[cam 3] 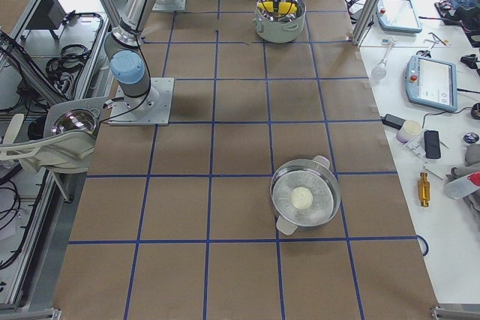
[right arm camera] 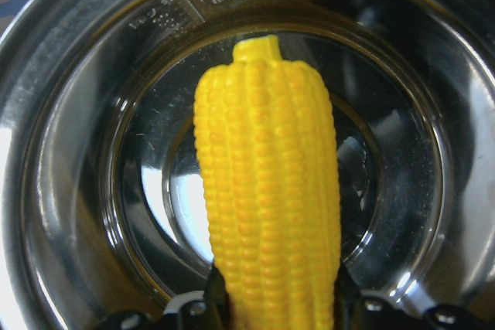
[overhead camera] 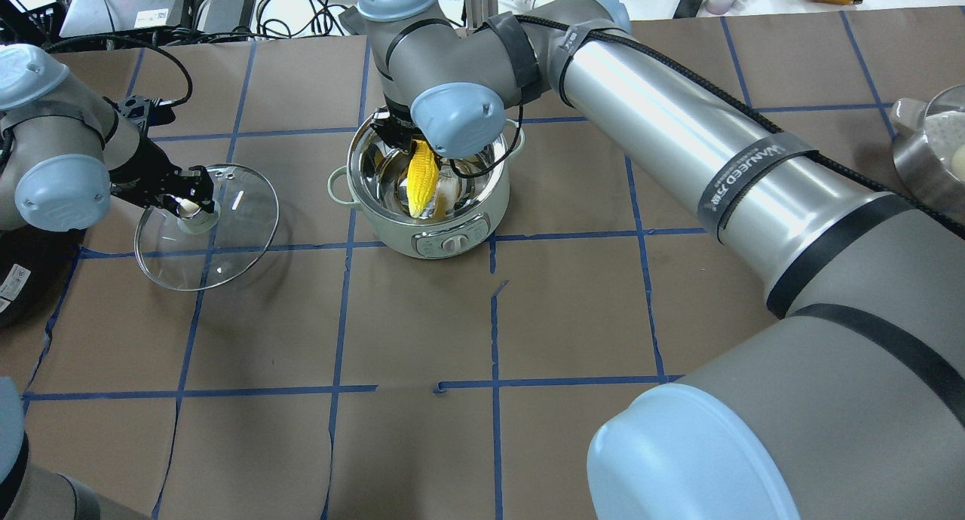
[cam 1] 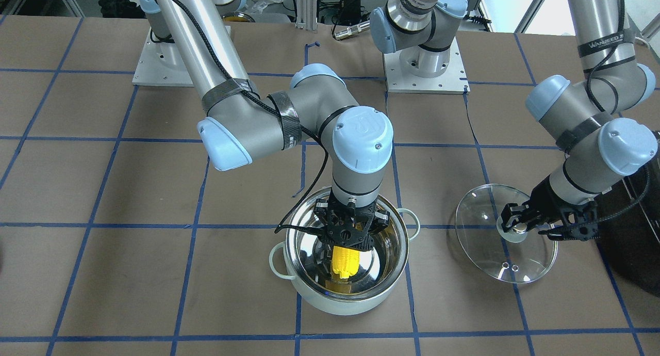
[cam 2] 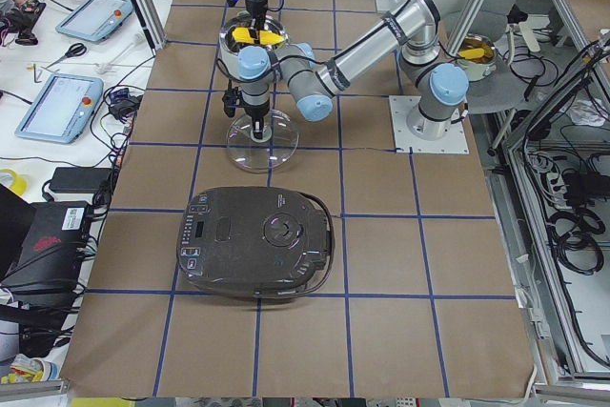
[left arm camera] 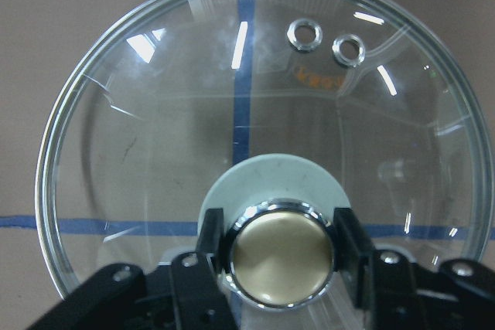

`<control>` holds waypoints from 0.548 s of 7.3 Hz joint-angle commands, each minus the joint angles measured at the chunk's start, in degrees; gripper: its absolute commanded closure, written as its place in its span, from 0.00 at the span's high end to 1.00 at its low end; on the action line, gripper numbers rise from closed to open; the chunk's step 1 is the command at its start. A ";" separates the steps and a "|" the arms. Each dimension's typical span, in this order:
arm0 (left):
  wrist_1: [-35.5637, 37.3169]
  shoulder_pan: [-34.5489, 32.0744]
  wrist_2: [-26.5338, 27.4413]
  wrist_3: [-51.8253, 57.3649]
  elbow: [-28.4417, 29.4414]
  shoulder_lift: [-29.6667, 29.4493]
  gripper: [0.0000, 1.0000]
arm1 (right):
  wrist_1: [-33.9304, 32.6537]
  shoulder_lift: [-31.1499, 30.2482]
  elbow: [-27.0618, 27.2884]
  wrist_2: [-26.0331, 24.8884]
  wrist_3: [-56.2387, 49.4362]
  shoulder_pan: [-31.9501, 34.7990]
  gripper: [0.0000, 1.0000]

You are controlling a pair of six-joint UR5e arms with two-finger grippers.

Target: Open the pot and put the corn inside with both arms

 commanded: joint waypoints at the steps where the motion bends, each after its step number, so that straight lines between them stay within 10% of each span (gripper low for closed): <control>1: -0.10 0.05 0.02 0.30 -0.09 -0.07 0.99 | -2.32 -0.69 2.44 -0.39 -0.69 -0.04 1.00; 4: -1.23 -1.43 0.28 -0.75 1.31 2.37 1.00 | -0.84 -6.47 2.80 -0.48 -4.54 -3.79 1.00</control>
